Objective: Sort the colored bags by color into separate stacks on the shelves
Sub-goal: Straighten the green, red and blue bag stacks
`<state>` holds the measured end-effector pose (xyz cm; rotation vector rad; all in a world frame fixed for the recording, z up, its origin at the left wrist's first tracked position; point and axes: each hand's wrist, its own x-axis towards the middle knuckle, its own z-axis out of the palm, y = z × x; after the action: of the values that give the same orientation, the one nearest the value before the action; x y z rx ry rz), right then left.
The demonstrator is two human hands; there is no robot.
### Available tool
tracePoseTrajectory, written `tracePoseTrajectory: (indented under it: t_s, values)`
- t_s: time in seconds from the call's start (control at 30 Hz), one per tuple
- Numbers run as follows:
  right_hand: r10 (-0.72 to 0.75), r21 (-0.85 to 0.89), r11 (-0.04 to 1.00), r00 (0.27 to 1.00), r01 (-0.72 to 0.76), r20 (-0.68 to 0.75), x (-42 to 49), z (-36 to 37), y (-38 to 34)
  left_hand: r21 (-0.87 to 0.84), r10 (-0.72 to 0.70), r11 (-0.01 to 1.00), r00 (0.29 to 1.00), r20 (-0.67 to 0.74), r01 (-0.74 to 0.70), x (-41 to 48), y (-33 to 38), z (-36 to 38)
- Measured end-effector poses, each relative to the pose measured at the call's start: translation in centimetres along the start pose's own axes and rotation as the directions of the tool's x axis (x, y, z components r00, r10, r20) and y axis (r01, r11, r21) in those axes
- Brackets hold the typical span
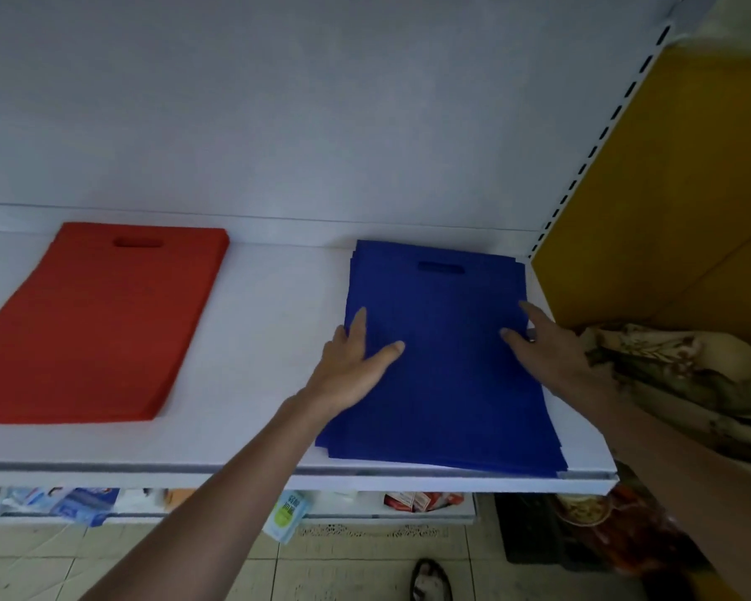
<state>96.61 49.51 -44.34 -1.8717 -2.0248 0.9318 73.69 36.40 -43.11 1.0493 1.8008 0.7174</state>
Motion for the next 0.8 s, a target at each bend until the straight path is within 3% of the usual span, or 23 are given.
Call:
tracePoseTrajectory:
  t_s: [0.2, 0.33, 0.47, 0.73, 0.8]
  values:
    - [-0.035, 0.161, 0.987, 0.999, 0.028, 0.038, 2.5, -0.7, -0.6, -0.286, -0.119, 0.956, 0.981, -0.152, 0.072, 1.7, -0.3, -2.1]
    - [-0.044, 0.333, 0.943, 0.996, 0.017, 0.074, 4.4, 0.0, -1.7, -0.437, -0.142, 0.895, 0.985, -0.099, 0.085, 3.6, 0.6, -1.2]
    - [-0.038, 0.455, 0.890, 0.996, -0.006, 0.086, 6.3, -0.2, -2.3, -0.457, -0.128, 0.886, 0.988, -0.082, 0.077, 5.6, 1.5, -0.3]
    - [-0.070, 0.312, 0.949, 0.992, 0.033, 0.105, 7.5, 0.2, -1.8, -0.570, -0.162, 0.820, 0.975, -0.152, 0.047, 7.5, 1.2, -0.5]
    - [-0.077, 0.229, 0.973, 0.982, 0.037, 0.170, 7.8, 0.4, -2.5, -0.585, -0.141, 0.811, 0.979, -0.146, 0.030, 6.7, 2.6, -0.4]
